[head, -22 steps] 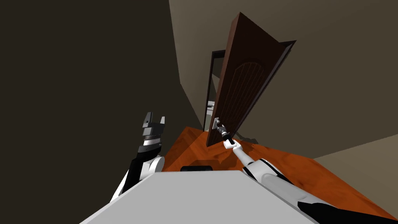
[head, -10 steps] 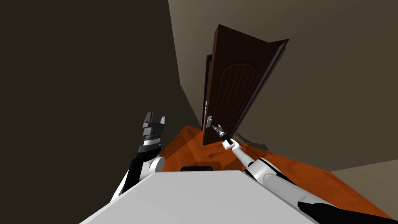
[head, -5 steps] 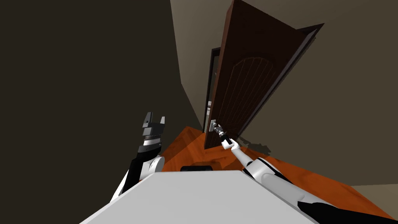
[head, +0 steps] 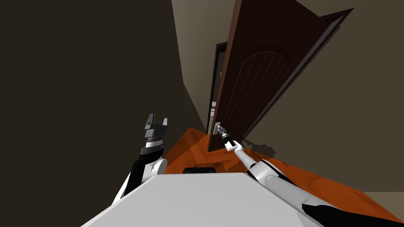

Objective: Pull the door open

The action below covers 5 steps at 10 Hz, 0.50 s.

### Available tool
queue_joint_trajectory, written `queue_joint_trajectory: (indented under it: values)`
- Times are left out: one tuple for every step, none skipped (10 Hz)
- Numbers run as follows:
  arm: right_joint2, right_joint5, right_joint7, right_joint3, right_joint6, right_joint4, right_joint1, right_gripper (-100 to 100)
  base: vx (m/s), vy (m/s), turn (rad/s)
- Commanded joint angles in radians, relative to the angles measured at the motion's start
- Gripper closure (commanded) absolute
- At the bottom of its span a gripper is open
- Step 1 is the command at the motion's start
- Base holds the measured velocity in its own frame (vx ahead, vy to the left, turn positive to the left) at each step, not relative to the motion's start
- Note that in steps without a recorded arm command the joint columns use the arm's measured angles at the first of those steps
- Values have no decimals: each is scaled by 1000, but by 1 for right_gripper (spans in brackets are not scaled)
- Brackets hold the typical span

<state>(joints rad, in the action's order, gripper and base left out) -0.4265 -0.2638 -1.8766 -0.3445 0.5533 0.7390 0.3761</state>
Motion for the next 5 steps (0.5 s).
queue_joint_trajectory:
  values:
    - [1, 0, -1, 0, 2, 1, -1, 100, -15, -3, -1]
    - [1, 0, -1, 0, 2, 1, -1, 100, -7, -1, -3]
    - [1, 0, -1, 0, 2, 1, -1, 100, 0, 0, 0]
    - [-14, 12, -27, -28, 11, 11, -6, 100, -85, -73, 36]
    - [-19, 17, -37, -38, 16, 15, -7, 100, -146, -142, 62]
